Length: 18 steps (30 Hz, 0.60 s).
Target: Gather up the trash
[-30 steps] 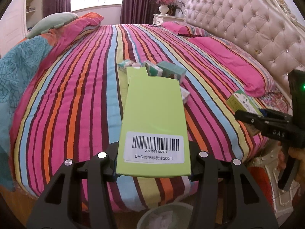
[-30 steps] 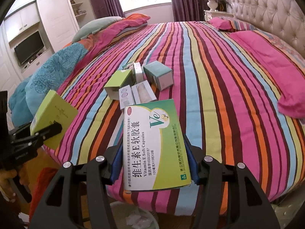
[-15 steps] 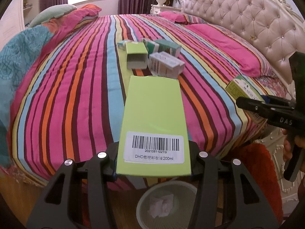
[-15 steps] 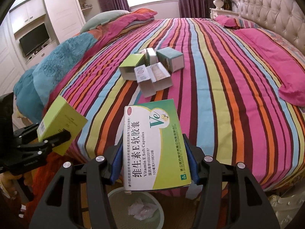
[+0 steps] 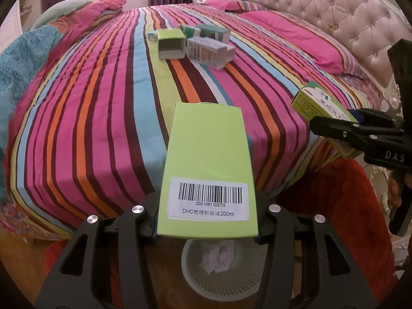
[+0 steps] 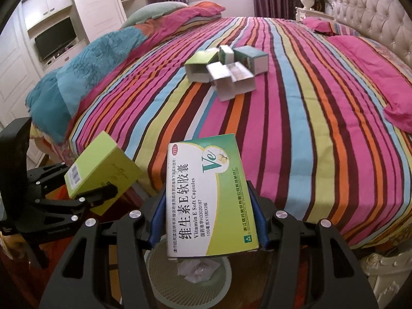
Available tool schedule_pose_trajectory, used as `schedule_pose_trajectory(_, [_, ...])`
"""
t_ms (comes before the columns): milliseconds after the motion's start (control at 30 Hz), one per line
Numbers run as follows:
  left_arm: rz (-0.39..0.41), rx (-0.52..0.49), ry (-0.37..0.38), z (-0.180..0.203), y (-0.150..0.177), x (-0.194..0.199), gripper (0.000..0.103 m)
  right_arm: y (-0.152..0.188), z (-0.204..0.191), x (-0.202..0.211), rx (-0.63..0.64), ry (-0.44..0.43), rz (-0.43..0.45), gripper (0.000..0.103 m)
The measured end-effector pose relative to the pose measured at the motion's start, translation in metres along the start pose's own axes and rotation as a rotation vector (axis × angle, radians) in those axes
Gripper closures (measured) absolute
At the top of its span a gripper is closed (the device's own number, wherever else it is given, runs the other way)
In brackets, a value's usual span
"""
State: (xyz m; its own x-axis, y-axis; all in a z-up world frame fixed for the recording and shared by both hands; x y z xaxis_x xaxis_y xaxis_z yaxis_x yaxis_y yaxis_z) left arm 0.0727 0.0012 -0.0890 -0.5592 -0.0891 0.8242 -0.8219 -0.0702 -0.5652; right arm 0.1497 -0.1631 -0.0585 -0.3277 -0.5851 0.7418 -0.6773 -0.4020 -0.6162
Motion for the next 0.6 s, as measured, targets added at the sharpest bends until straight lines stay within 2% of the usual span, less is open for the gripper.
schedule_pose_trajectory(367, [-0.087,-0.028,0.004,0.005,0.031,-0.017,0.054,0.029,-0.009,-0.008,-0.036,0.023,-0.058,0.05])
schedule_pose_trajectory(600, [-0.162,-0.039,0.028,0.011,0.049,-0.034,0.054,0.048,-0.007,-0.025,-0.08,0.045,-0.126,0.05])
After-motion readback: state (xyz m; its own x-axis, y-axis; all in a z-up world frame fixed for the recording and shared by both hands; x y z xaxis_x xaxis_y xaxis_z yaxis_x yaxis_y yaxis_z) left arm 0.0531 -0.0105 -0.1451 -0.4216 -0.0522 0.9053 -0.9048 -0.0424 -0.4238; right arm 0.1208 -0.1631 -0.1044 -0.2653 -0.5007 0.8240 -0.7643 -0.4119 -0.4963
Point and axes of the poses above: each gripper's, at about its wrist camera, not at the fingertips, and x roughly against the way its jaws point, z to its right, y to its underside, the point moved 2 cm from there along -x, roughly the way its jaws point, and after that the axes turned 8 degrees about -y, right-handed, at the moved point
